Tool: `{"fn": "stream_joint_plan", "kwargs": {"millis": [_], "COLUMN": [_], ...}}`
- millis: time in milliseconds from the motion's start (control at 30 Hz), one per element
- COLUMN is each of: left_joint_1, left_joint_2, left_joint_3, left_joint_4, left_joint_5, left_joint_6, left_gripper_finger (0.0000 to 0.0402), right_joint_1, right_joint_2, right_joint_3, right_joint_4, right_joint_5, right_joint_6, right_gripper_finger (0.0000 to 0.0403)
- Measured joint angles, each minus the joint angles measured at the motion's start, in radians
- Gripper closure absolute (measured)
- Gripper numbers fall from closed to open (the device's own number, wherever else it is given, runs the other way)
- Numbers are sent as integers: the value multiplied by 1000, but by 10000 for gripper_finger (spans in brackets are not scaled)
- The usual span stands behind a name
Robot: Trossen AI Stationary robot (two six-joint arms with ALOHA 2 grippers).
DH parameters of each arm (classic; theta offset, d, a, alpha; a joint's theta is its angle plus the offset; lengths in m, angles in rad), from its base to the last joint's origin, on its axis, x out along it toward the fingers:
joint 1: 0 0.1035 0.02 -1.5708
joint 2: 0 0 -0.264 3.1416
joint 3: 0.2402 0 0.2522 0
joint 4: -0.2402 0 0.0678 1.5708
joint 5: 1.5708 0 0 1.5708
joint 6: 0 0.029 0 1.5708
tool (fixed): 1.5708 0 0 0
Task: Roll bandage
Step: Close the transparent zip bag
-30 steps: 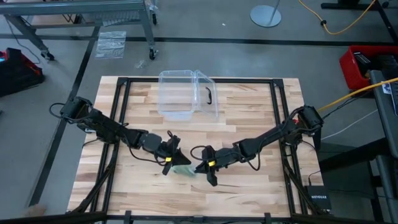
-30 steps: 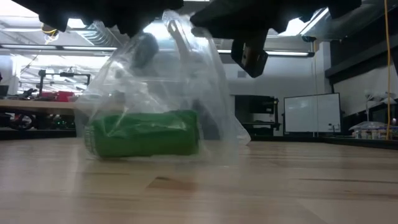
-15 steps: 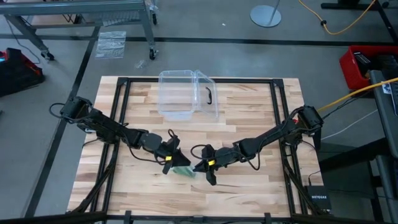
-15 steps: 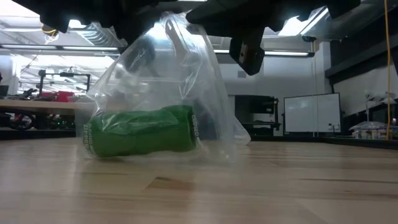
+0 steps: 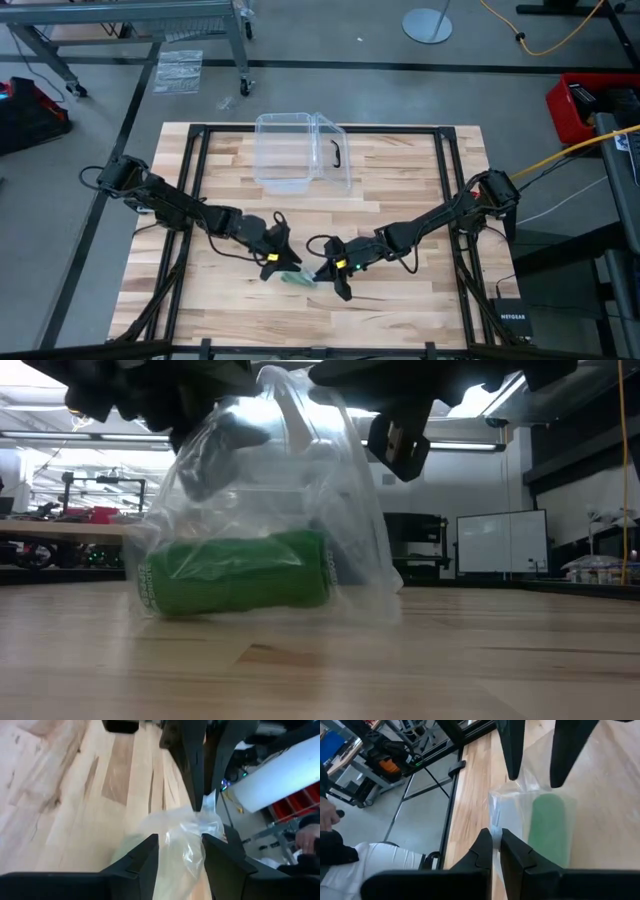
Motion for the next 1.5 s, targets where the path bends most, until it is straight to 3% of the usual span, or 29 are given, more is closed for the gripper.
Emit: {"fn": "stream_joint_plan", "kwargs": {"millis": [300, 567, 933, 1500], "left_joint_1": [-2, 9, 93, 28], "left_joint_2": [14, 119, 88, 89], "left_joint_3": [77, 195, 263, 268], "left_joint_4": [-70, -186, -188, -194], "left_joint_5": [19, 43, 83, 226], "left_joint_6": [39, 115, 219, 299], "left_gripper_finger": [266, 266, 266, 266], "right_joint_1": [-15, -13, -13, -13], "right_joint_2": [-1, -1, -2, -2], "right_joint_3": [0, 0, 2, 1], "right_joint_4": [-75, -66, -174, -7], "right_joint_5": [-40, -51, -113, -113], "right_joint_6": [54, 55, 57, 48], "right_gripper_finger": [385, 385, 385, 385]}}
